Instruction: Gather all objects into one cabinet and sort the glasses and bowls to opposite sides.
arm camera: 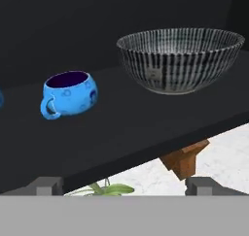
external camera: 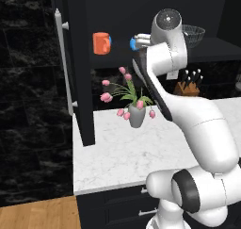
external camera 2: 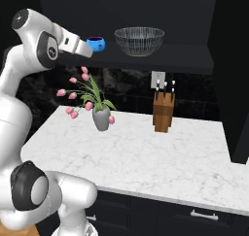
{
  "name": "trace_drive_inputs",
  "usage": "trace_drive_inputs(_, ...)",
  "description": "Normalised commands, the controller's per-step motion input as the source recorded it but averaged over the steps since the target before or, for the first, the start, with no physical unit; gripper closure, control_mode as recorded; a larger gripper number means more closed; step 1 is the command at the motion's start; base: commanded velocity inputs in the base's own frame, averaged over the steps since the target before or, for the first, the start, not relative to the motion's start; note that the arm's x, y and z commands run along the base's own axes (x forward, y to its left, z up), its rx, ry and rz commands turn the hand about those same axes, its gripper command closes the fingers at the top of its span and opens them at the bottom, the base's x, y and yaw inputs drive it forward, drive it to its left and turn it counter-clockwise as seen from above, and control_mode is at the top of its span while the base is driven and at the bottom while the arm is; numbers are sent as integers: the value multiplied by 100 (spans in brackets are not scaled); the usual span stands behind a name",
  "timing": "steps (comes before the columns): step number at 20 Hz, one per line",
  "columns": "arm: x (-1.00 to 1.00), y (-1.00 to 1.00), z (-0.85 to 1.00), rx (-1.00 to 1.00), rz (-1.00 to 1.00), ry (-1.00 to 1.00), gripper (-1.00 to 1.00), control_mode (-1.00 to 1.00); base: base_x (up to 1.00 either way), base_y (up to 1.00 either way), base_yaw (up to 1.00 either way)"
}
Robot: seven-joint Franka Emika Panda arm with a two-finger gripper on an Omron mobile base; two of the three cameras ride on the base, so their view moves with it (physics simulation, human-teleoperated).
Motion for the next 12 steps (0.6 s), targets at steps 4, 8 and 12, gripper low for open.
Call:
trace_drive_inputs(4,-95,-43,6,1,-2,2,-100,-100,0,0,0)
trace_drive_inputs(8,-100,-9,0,0,4,0,-100,-100,0,0,0)
trace_drive_inputs(12,-93,-3,0,0,9,0,-100,-100,0,0,0)
